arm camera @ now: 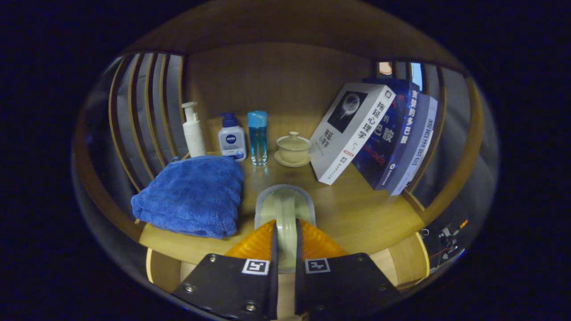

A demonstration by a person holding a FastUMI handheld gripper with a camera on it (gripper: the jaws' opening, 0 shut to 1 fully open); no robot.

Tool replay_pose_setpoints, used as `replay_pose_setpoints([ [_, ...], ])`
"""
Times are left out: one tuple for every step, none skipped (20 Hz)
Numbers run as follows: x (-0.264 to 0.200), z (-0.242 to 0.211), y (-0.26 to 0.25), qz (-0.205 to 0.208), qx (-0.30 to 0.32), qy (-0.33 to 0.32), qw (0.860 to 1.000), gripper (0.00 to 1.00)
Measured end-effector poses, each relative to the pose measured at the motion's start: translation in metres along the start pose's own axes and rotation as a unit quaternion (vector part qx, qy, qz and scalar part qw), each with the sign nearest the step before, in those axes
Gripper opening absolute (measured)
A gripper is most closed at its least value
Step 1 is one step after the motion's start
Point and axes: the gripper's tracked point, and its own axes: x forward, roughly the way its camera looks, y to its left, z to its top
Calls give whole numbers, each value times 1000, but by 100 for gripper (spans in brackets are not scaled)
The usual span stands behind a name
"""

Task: Pull open the drawer, take out the items inside it, and place them on the countertop above the cabinet.

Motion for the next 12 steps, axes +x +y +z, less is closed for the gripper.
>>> replay_pose_setpoints([
  [1,1,-4,3,5,-4,1000,15],
  [2,2,-4,4,10,-6,1000,15],
  [3,2,-6,4,13,-8,1000,15],
  [4,3,-6,6,15,-10,1000,15],
  [5,3,-6,8,17,-11,1000,15],
  [6,3,-5,13,16,-12,1000,15],
  [8,3,-4,18,16,-11,1000,16],
  [9,2,-5,18,14,-10,1000,18],
  [8,2,-7,17,13,-10,1000,20],
  [11,1,-4,23,12,-11,1000,28],
  [5,4,0,32,13,-15,999,37],
  [2,7,3,42,14,-23,999,46],
])
